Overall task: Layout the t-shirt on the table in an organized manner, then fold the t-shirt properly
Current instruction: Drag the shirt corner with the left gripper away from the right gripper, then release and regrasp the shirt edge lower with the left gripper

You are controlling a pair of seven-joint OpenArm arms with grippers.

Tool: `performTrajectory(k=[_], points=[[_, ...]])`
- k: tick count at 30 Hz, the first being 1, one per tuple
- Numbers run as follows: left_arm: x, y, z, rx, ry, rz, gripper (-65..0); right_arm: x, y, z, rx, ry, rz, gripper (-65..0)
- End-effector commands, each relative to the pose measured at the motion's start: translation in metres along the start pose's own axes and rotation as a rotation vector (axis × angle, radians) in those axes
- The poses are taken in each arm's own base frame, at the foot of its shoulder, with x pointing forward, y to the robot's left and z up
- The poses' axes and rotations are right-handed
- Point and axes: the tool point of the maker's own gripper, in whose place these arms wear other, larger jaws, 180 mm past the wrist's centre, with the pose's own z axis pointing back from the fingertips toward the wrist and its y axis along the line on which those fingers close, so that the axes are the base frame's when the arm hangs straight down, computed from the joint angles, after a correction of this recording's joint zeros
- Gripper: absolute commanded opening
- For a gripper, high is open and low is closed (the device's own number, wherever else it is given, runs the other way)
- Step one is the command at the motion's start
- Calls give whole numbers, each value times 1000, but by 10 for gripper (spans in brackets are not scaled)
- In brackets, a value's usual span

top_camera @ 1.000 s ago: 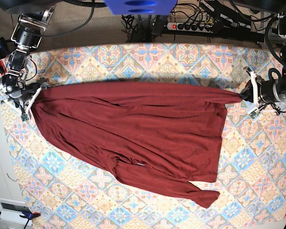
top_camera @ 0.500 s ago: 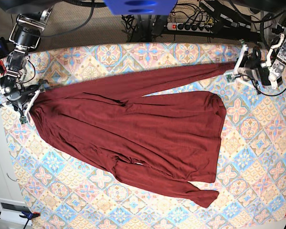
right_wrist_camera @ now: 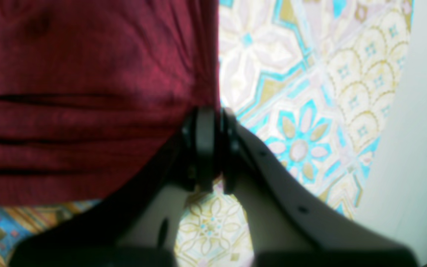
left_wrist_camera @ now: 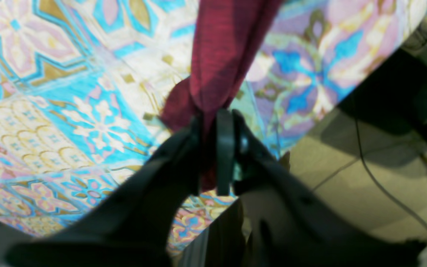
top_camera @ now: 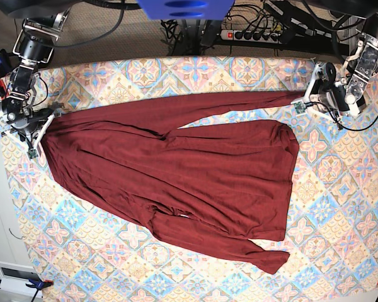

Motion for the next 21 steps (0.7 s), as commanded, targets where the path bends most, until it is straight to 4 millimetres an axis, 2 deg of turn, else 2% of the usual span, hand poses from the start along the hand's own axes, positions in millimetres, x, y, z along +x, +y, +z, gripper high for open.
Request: performTrajectory(k=[1, 4, 12, 15, 19, 21], points=[[-3, 8, 6, 24, 11, -13, -533, 15, -20, 8, -46, -41, 4, -614], [-6, 5, 6, 17, 17, -10, -500, 10, -24, 8, -69, -18, 29, -613], [-15, 12, 10, 36, 45, -21, -495, 1, -37, 9, -137, 50, 105, -613], [-15, 30, 18, 85, 25, 18, -499, 1, -36, 9, -135, 50, 105, -613], [9, 62, 32, 187, -148, 192, -499, 1, -36, 9, -136, 51, 106, -613], [23, 71, 32, 205, -234, 281, -494, 1, -36, 9, -136, 51, 106, -613]])
